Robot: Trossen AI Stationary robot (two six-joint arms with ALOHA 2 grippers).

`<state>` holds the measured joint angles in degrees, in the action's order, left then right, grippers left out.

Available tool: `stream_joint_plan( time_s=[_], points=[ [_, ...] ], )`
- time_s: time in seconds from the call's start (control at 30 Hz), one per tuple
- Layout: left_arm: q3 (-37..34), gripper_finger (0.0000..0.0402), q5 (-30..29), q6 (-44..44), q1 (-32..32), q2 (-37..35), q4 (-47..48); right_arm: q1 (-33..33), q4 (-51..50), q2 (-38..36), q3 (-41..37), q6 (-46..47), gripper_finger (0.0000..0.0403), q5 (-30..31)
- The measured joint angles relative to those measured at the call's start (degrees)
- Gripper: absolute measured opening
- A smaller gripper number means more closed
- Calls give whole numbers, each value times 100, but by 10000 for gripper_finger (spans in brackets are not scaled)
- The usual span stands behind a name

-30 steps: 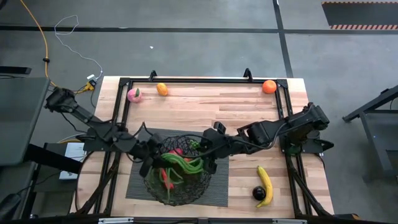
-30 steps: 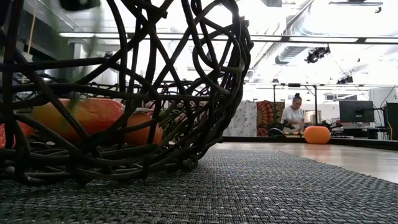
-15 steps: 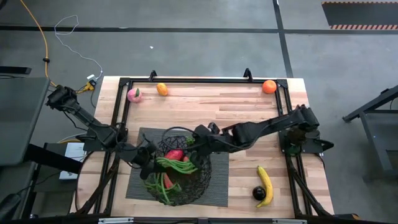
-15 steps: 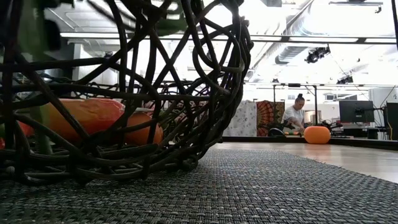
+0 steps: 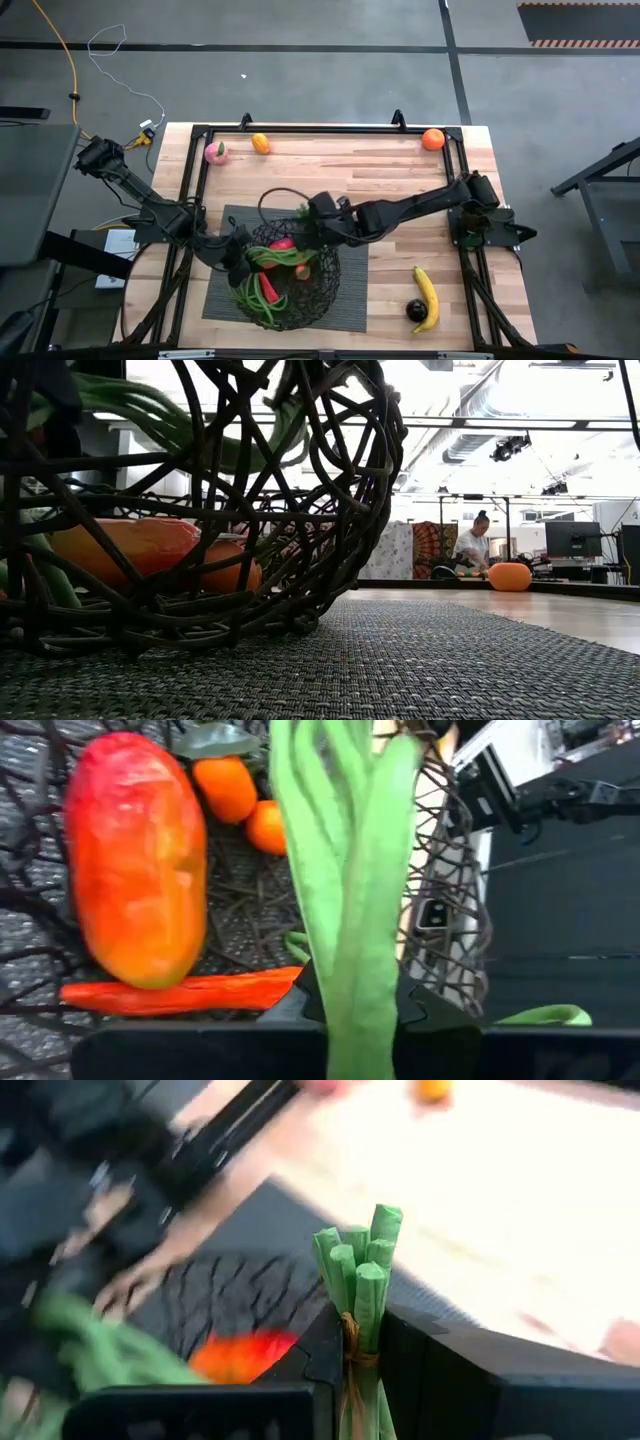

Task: Build produce basket
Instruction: Put the green string beans into the black wire basket

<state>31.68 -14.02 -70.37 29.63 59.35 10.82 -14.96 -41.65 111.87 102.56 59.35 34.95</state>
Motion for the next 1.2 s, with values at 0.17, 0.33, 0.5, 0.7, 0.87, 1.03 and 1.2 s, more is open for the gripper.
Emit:
stream_joint_plan(
  time_s=[0.17, 0.33, 0.5, 0.7, 0.87, 1.03, 1.2],
  points=[
    [0, 6, -252, -19, 0, 0, 229, -1, -251, 52, -37, 836, 25, 524],
    [-4, 6, -524, -151, 0, 42, 555, -7, 564, 127, -497, 1026, 25, 554],
    [-4, 6, -685, -164, -9, 170, 656, -7, 1541, 127, -938, 955, 25, 560],
    [2, 6, -846, -230, -44, 502, 651, -4, 1701, 118, -966, 823, 25, 673],
    [2, 11, -876, -251, -80, 716, 573, -4, 1713, 118, -966, 768, 25, 687],
    [2, 61, -875, -251, -79, 754, 570, -7, 1716, 118, -966, 763, 25, 680],
    [2, 131, -894, -68, -79, 613, 569, -7, 1718, 118, -966, 768, 25, 671]
  ],
)
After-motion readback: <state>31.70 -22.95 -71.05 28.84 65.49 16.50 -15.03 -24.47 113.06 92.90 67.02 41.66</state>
